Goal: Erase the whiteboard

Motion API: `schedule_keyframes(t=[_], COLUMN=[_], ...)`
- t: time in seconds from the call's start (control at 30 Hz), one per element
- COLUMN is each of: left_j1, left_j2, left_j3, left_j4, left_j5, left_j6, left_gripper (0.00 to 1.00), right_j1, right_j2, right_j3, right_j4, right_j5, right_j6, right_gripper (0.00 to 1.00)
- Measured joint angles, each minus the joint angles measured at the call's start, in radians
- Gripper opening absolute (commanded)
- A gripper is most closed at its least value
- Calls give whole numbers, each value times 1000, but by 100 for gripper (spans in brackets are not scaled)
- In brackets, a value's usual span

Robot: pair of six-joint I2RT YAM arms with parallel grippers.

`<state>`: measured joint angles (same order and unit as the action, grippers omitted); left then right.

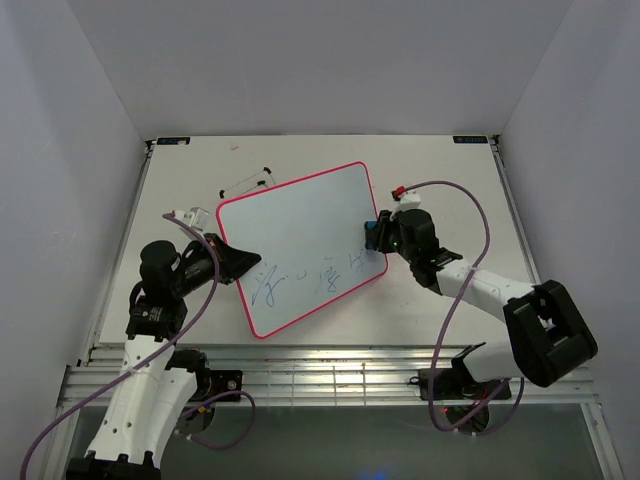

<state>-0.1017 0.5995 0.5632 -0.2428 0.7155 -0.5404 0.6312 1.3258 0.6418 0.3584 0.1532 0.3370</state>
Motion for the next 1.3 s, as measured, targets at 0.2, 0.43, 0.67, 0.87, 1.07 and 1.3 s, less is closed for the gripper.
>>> schedule_keyframes(t=[0.2,0.43,0.67,0.87,1.07,1.3], left_j1=[-1,-1,-2,-12,-15,-20], left_j2=[30,55,71,79,80,82], left_j3=[0,2,3,3,3,3], left_j4=[10,25,38,48,50,46], left_j5=[-16,-27,-22,-11,-9,-5], left_j6=[-22,-29,-18,2,8,2], left_gripper=[0,0,0,0,0,0], right_j1=[-193,-30,441,586,397,186], right_j2=[121,55,16,87,5,-48], right_j3=[13,18,42,134,56,-7], right_j4=[13,21,123,120,102,-19], right_j5=[-106,-154,-129,-114,-77,45], right_j6=[-35,-66,-36,-29,-11,-12], right_gripper=[8,8,8,8,8,8])
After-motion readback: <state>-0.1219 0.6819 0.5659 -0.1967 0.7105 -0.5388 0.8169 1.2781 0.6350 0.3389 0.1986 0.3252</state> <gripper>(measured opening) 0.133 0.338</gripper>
